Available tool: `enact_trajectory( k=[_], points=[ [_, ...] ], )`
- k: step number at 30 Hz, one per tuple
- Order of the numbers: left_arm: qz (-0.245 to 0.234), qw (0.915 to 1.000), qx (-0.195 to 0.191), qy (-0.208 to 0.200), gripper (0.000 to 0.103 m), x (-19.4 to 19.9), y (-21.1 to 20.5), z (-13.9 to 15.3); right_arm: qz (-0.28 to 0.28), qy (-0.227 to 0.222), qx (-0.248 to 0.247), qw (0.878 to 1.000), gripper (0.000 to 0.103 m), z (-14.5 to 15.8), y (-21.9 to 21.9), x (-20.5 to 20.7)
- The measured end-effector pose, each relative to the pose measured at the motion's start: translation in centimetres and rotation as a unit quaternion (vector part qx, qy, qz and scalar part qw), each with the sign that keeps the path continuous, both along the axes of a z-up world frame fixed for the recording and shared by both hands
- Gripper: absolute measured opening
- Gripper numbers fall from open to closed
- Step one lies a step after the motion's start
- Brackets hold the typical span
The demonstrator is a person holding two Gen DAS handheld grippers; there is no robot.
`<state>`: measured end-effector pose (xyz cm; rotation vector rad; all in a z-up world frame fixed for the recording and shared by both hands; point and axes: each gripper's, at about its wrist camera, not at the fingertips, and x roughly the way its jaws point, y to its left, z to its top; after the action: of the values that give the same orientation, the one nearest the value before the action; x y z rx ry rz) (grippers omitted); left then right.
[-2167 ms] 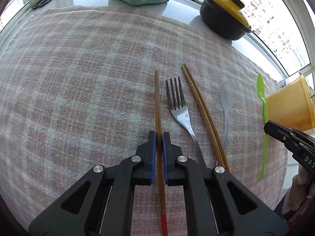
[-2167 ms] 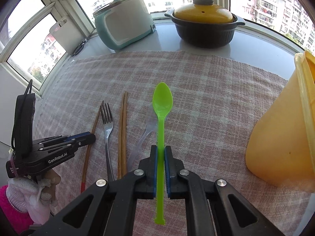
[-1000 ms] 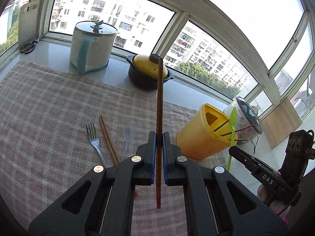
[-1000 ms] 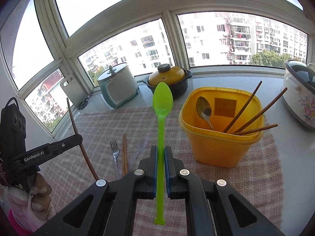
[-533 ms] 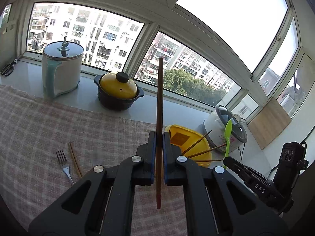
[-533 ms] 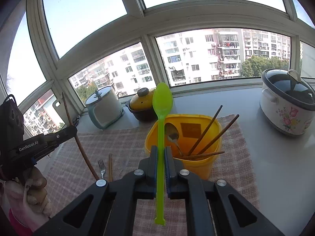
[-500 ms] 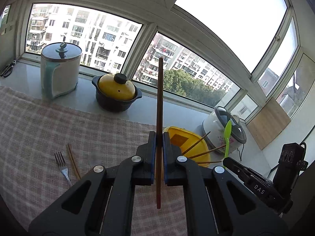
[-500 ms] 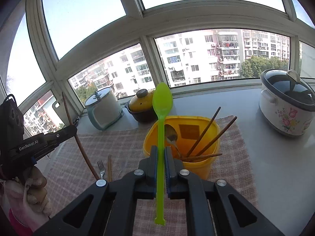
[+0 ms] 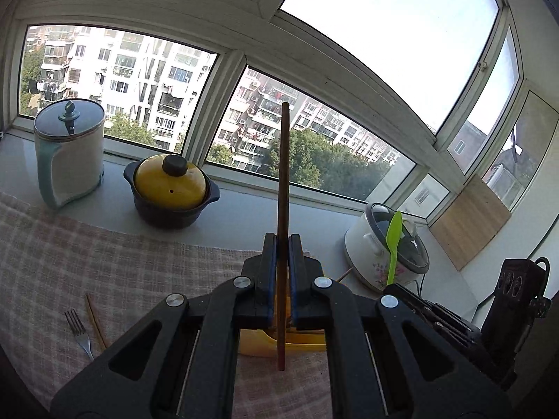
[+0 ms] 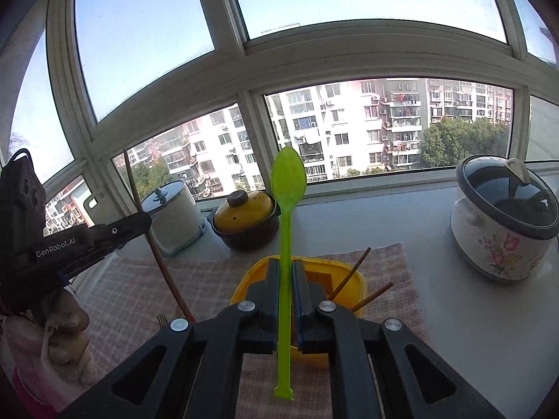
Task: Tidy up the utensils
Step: 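Lower the spoon and chopstick into the yellow bin and open both tools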
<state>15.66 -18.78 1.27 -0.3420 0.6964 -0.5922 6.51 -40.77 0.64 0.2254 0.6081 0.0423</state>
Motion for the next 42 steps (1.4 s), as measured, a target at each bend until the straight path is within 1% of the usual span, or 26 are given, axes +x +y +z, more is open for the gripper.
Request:
enact_trajectory(
  k=[5, 9, 20, 32, 42],
  points=[
    [-0.002, 1.0, 0.005, -0.003, 0.004, 1.3, -1.6, 0.1, 0.001, -0.005, -0.001, 1.0, 0.004, 0.0, -0.4, 1.5],
    [-0.001, 0.9999, 0.014, -0.001, 0.004, 2.4, -2.9, -0.4, 0.0, -0.005, 0.002, 1.0, 0.004, -0.3, -0.7, 2.7],
    [0.001, 0.9995, 0.03, 0.014, 0.004, 4.3, -4.5, -2.2, -0.004, 0.016, -0.004, 1.0, 0.004, -2.6, -1.4, 5.4],
    [-0.006, 0.9988, 0.041, 0.025, 0.004, 4.7, -5.4, -3.6, -0.002, 0.035, -0.006, 0.999, 0.004, -4.6, -1.7, 6.5],
    [-0.013, 0.9983, 0.046, 0.032, 0.004, 4.5, -5.2, -3.8, -0.002, 0.046, -0.008, 0.999, 0.005, -4.8, -1.2, 6.3]
  ],
)
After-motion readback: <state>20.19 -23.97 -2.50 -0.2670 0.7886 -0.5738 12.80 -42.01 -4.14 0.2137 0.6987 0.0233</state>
